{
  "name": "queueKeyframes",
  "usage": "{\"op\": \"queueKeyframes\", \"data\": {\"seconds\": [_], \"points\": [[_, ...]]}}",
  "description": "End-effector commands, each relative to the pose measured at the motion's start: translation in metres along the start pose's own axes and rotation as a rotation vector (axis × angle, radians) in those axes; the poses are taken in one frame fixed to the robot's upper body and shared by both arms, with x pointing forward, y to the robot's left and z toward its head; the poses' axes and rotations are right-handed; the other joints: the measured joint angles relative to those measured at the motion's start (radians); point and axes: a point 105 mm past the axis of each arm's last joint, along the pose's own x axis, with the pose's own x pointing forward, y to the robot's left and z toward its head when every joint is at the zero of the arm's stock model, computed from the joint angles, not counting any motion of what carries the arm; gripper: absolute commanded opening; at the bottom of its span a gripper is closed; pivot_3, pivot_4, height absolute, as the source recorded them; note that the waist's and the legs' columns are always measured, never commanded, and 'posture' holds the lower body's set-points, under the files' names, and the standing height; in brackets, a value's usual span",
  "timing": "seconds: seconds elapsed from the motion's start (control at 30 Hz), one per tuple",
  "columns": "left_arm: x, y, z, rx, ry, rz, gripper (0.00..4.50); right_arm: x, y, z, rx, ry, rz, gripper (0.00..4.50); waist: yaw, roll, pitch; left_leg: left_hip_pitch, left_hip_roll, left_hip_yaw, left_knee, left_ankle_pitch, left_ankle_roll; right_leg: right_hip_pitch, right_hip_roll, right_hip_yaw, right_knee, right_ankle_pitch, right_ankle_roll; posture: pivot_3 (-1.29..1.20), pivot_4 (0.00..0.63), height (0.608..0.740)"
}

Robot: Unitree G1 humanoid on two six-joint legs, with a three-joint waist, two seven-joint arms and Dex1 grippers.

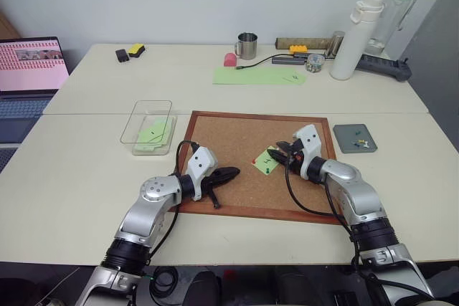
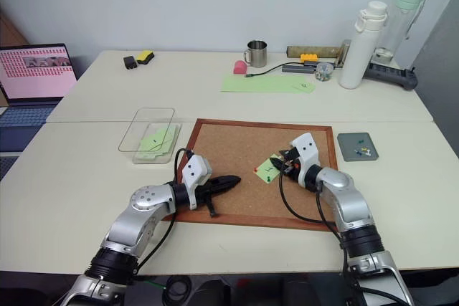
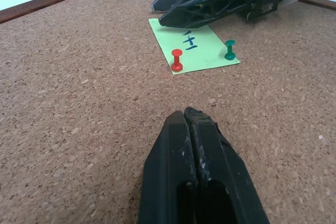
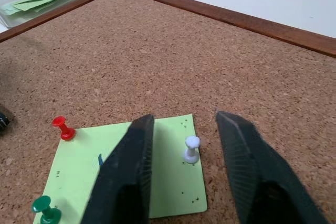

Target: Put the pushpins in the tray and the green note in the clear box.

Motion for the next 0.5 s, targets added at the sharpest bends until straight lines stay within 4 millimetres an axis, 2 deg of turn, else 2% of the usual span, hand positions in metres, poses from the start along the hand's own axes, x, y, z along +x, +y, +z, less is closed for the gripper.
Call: {"op": "queueKeyframes", "data": {"seconds": [0.03,0.17,0.3,0.5], "points": [[0.000,-0.003,-0.013,-0.023,0.048,0.001,0.00,0.001,-0.001,0.011,-0.014,-0.037,-0.003,0.77,0.000,0.000,0.000,0.000,0.000,0.000,0.000,0.000,0.000,0.000,0.000,0.000,0.000,0.000,0.000,0.00,0.150,0.740],[0.000,-0.003,-0.013,-0.023,0.053,0.002,0.00,0.001,-0.002,0.011,-0.023,-0.037,-0.003,0.06,0.000,0.000,0.000,0.000,0.000,0.000,0.000,0.000,0.000,0.000,0.000,0.000,0.000,0.000,0.000,0.00,0.150,0.740],[-0.001,-0.001,-0.014,-0.031,0.060,0.009,0.00,-0.002,-0.004,0.017,-0.043,-0.058,-0.017,0.06,-0.001,0.000,0.000,0.000,0.000,0.000,0.000,0.000,0.000,0.000,0.000,0.000,0.000,0.000,0.000,0.00,0.150,0.740],[-0.001,-0.001,-0.016,-0.036,0.073,0.009,0.00,-0.011,-0.003,0.039,-0.062,-0.135,-0.020,0.06,-0.001,0.000,0.000,0.000,0.000,0.000,0.000,0.000,0.000,0.000,0.000,0.000,0.000,0.000,0.000,0.00,0.150,0.740]]}}
